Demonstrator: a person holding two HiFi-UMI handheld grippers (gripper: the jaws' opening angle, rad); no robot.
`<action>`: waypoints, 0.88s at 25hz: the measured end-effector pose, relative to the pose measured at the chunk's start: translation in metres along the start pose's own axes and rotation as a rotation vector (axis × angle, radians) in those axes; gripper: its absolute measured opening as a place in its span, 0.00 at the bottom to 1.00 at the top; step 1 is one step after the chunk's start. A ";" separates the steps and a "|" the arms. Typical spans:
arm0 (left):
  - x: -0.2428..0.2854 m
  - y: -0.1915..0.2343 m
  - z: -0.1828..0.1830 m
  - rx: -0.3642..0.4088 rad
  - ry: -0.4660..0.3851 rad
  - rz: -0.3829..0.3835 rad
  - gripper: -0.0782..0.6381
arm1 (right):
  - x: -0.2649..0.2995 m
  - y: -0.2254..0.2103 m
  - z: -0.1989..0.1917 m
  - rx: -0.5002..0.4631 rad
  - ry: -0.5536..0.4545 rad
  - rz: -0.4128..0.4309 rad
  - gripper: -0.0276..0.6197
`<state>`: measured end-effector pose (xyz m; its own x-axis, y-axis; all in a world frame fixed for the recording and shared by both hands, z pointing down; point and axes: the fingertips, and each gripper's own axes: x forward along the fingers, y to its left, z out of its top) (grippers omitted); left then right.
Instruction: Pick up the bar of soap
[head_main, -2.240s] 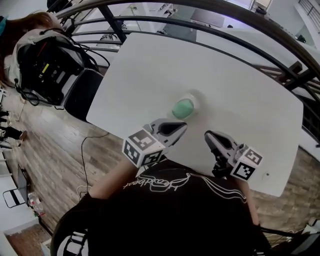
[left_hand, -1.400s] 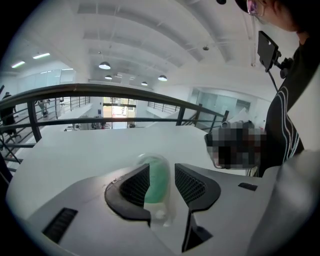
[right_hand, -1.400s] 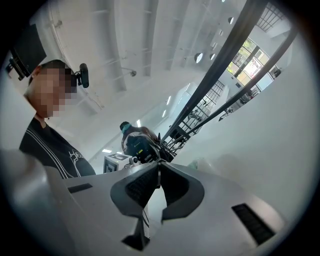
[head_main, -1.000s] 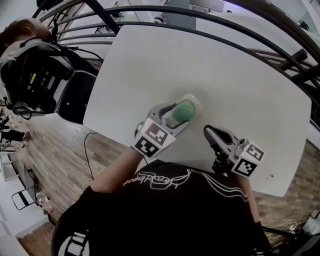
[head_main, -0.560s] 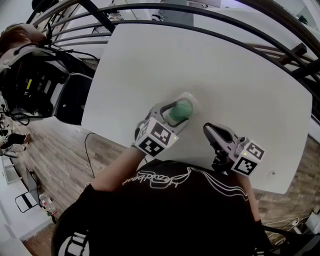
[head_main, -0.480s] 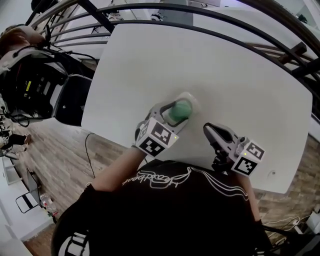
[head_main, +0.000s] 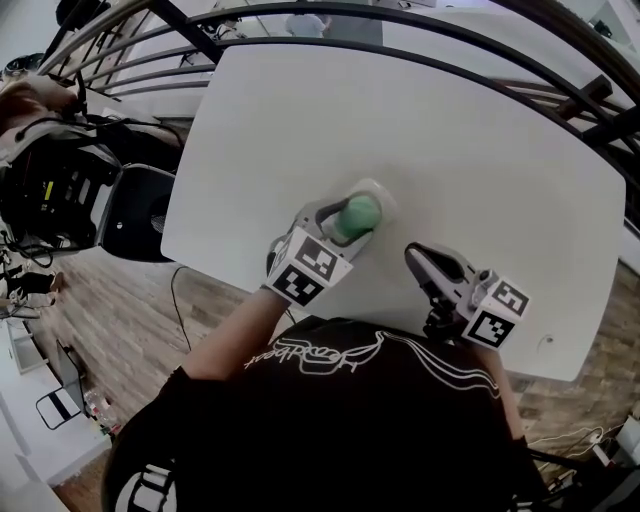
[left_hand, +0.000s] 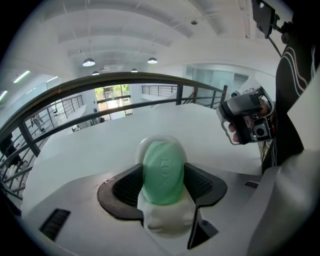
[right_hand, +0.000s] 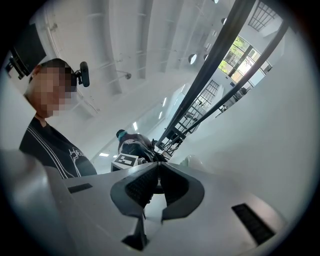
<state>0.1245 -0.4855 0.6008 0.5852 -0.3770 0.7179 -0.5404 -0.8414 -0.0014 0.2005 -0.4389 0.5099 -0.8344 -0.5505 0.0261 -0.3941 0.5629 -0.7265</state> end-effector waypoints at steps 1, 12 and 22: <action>0.002 -0.001 0.000 0.007 0.000 0.004 0.48 | -0.001 -0.001 -0.001 -0.001 0.000 0.001 0.07; -0.011 0.004 -0.007 -0.006 -0.002 0.000 0.48 | 0.005 0.013 -0.009 0.003 0.004 -0.006 0.07; -0.025 -0.031 -0.045 -0.024 -0.022 0.029 0.47 | -0.021 0.041 -0.065 -0.016 -0.011 -0.015 0.07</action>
<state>0.0990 -0.4328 0.6144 0.5822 -0.4099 0.7022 -0.5718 -0.8204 -0.0048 0.1769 -0.3640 0.5241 -0.8241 -0.5657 0.0292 -0.4127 0.5643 -0.7151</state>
